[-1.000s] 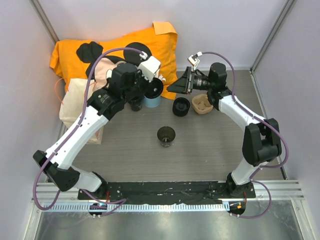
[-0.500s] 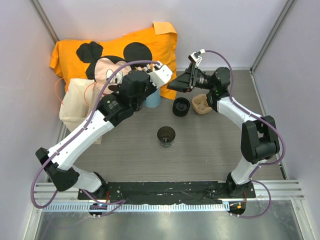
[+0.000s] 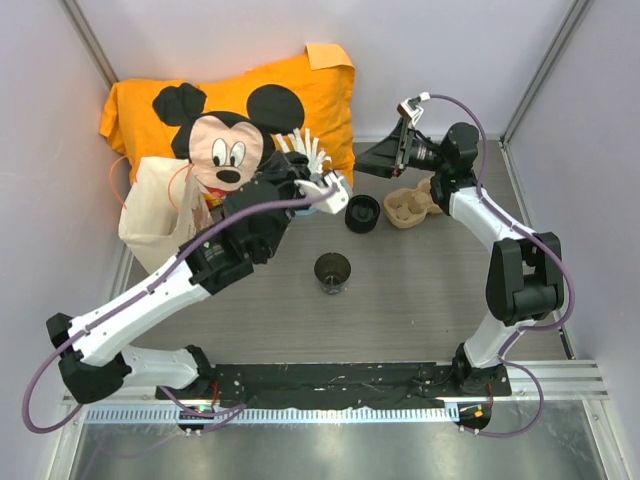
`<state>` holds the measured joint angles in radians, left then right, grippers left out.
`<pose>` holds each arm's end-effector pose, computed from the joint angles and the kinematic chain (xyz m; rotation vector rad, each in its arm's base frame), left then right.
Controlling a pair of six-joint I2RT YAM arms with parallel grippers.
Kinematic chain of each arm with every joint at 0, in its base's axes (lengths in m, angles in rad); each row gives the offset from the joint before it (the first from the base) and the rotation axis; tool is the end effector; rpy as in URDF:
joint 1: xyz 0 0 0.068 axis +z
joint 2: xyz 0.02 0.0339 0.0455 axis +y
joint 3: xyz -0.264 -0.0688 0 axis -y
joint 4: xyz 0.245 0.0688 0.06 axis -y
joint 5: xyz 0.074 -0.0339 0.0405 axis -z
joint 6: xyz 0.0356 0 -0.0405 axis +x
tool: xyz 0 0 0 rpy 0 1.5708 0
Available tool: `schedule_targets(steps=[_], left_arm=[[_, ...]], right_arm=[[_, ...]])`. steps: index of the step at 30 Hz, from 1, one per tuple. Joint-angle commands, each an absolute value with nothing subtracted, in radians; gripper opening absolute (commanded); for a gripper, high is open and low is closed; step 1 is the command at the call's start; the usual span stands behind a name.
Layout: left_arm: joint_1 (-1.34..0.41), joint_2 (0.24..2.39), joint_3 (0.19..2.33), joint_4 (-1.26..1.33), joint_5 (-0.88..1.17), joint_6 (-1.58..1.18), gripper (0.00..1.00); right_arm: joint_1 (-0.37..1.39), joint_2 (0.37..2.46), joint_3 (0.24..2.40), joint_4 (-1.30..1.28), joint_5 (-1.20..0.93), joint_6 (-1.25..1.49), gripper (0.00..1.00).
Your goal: Pack the takeout coffee
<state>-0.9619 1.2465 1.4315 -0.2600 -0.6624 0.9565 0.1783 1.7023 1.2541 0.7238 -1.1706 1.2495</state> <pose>0.1709 -0.2069 0.4601 1.0035 1.3189 0.5390 0.3740 0.1007 0.3470 -0.3271 1.7586 1.8386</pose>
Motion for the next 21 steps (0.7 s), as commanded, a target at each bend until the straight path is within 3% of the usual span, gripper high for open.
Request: schedule_targets(steps=[1, 8, 12, 21], left_arm=[[-1.047, 1.181, 1.228, 0.024, -0.693, 1.263, 0.03], [-1.166, 1.106, 0.955, 0.406, -0.562, 1.561, 0.03], [-1.203, 1.12, 0.882, 0.541, -0.517, 1.652, 0.02], [-1.321, 1.149, 0.769, 0.755, -0.365, 1.827, 0.02]], right_arm=[[0.186, 1.667, 1.319, 0.764, -1.264, 1.261, 0.72], [0.152, 1.667, 1.322, 1.122, -1.436, 1.526, 0.68], [0.081, 1.756, 1.411, 1.675, -1.531, 2.043, 0.67], [-0.13, 1.743, 1.603, 1.678, -1.539, 2.049, 0.63]])
